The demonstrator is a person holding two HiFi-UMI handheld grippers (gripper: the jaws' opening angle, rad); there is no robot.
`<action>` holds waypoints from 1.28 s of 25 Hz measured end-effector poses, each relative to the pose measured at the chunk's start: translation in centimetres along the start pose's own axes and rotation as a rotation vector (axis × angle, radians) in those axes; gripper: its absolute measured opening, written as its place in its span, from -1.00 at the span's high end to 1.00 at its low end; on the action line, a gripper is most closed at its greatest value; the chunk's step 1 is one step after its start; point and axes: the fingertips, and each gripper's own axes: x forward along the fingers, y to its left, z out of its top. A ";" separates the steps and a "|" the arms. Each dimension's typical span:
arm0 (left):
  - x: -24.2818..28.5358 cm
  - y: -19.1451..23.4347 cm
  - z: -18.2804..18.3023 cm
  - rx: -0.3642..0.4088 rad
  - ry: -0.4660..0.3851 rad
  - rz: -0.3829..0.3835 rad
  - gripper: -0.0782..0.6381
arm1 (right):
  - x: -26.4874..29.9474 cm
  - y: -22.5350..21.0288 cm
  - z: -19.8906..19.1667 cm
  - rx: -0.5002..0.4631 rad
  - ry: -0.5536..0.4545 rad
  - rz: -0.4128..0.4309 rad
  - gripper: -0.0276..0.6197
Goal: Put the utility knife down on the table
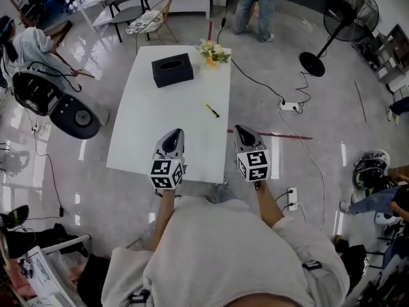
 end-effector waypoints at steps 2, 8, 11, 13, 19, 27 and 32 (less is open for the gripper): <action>0.0 0.0 0.6 0.007 -0.010 -0.001 0.70 | -0.1 0.0 0.4 0.002 -0.009 -0.002 0.82; -0.2 0.2 1.6 0.018 -0.032 0.004 0.70 | -0.1 0.3 1.4 -0.002 -0.035 0.003 0.82; -0.2 0.2 1.9 0.019 -0.035 0.007 0.70 | 0.0 0.3 1.6 -0.006 -0.035 0.003 0.82; -0.2 0.2 2.0 0.021 -0.038 0.008 0.70 | 0.0 0.4 1.7 -0.007 -0.035 0.004 0.82; -0.1 0.2 2.1 0.021 -0.042 0.011 0.70 | 0.0 0.4 1.6 -0.005 -0.036 0.010 0.82; 0.1 0.2 2.0 0.021 -0.039 0.013 0.70 | 0.2 0.3 1.5 -0.024 -0.028 0.007 0.82; 0.0 0.2 2.0 0.018 -0.038 0.012 0.70 | 0.2 0.5 1.3 -0.026 -0.016 0.010 0.82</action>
